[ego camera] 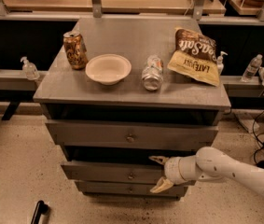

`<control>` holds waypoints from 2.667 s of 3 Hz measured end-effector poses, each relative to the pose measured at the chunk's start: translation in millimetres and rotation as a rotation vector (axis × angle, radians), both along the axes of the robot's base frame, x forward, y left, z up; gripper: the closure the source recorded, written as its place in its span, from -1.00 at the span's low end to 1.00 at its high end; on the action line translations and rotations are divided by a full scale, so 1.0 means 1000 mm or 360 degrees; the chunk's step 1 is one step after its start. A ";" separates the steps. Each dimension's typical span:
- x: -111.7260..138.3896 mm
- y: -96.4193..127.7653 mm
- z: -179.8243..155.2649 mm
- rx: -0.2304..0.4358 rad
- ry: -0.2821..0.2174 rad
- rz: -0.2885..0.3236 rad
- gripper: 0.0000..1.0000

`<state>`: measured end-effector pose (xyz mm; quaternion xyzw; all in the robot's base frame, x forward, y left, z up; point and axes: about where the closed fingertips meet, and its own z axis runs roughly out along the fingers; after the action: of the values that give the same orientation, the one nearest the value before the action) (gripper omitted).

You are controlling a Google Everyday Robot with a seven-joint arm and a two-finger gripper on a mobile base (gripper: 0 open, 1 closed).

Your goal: Open middle drawer

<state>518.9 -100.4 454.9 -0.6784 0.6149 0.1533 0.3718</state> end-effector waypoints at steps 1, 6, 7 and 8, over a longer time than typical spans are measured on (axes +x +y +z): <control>0.008 -0.005 -0.013 -0.0019 0.0025 -0.0048 -0.48; -0.003 -0.015 -0.053 -0.0141 0.0131 -0.0110 -0.34; -0.003 -0.015 -0.047 -0.0141 0.0131 -0.0109 -0.36; -0.003 -0.015 -0.047 -0.0141 0.0131 -0.0109 -0.36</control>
Offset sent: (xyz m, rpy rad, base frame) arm 0.0169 -0.0129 -0.0429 -0.1008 0.0464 -0.0842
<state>516.0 -115.5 407.4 -0.6657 0.6588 0.1411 0.3209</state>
